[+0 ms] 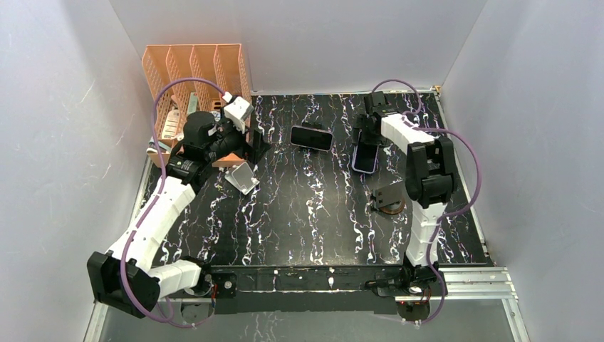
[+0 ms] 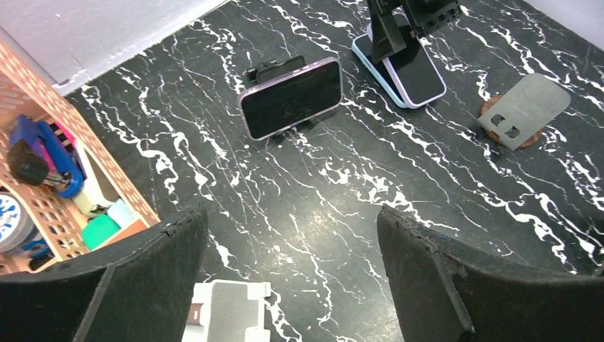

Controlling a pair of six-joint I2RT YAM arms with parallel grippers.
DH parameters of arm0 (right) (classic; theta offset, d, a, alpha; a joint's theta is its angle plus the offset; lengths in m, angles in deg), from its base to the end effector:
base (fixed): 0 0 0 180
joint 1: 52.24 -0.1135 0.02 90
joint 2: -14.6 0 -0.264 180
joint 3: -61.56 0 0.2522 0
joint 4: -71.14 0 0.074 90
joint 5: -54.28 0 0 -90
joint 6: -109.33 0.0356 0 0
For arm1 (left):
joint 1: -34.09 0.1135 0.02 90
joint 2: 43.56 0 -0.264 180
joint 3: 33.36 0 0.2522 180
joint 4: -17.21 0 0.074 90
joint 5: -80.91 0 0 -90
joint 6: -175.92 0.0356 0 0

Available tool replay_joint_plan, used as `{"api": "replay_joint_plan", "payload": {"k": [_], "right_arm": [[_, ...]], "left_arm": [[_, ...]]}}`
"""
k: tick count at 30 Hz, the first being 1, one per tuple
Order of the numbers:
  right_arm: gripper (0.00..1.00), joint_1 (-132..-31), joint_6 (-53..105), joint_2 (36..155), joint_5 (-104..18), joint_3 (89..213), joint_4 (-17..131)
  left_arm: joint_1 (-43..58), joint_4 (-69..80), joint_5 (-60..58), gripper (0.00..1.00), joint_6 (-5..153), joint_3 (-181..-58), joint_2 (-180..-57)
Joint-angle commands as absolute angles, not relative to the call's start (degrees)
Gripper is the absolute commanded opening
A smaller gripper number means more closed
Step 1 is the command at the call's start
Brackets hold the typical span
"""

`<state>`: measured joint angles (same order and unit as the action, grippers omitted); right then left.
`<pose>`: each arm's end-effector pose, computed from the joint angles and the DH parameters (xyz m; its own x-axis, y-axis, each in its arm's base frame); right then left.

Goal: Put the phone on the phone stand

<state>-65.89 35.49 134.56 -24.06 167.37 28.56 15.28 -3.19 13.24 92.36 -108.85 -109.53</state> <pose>0.4449 0.1006 0.1895 -0.8147 0.0826 -0.5739 0.1076 0.9941 -0.0096 0.2477 -0.0986 0.3761 -0.1045 0.1452 -0.9839 0.6674 0.7437 0.0389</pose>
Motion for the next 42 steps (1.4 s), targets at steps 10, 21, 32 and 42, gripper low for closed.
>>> {"api": "replay_joint_plan", "payload": {"k": [10, 21, 32, 42], "right_arm": [[0.51, -66.31, 36.77, 121.37, -30.95, 156.33, 38.94], [0.49, -68.6, 38.45, 113.52, -43.89, 145.63, 51.46], [0.49, -70.85, 40.09, 110.91, -48.57, 141.08, 56.07], [0.48, -72.62, 41.43, 110.2, -51.15, 138.7, 58.81]], "left_arm": [[-0.13, 1.19, 1.59, 0.8, 84.1, -107.15, -116.99], [-10.28, 29.32, -5.48, 0.77, 75.02, -94.21, -128.35], [-12.52, 42.79, -4.97, 0.76, 73.4, -94.62, -140.41], [-12.56, 45.83, -4.7, 0.75, 74.12, -95.67, -146.43]]}}
